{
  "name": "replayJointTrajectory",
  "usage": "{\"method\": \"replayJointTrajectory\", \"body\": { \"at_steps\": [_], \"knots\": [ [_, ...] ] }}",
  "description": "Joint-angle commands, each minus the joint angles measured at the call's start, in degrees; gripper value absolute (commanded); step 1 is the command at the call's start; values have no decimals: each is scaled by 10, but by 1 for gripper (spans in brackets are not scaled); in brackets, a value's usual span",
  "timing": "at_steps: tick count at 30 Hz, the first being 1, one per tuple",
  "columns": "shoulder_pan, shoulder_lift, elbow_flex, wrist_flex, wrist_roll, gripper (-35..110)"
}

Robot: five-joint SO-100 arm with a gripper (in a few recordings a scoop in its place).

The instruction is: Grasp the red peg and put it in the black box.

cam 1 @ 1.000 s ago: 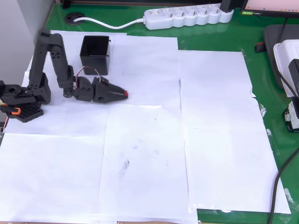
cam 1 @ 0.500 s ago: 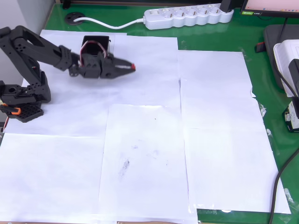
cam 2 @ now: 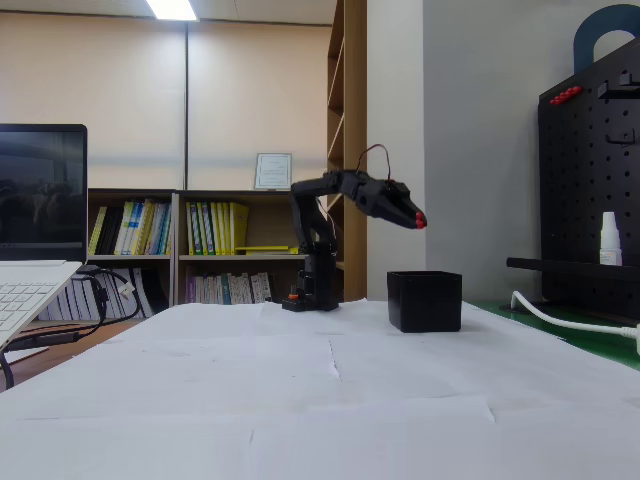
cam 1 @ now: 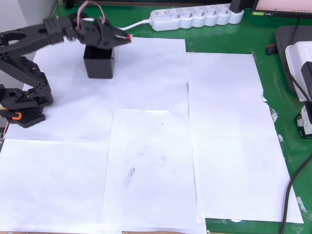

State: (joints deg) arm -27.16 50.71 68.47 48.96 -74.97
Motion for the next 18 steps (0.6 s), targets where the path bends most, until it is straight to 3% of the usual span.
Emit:
{"method": "replayJointTrajectory", "body": {
  "at_steps": [1,8,18],
  "knots": [
    [-31,-2,131,135,25,0],
    [-83,58,195,291,100,0],
    [-120,171,237,376,206,0]
  ]
}}
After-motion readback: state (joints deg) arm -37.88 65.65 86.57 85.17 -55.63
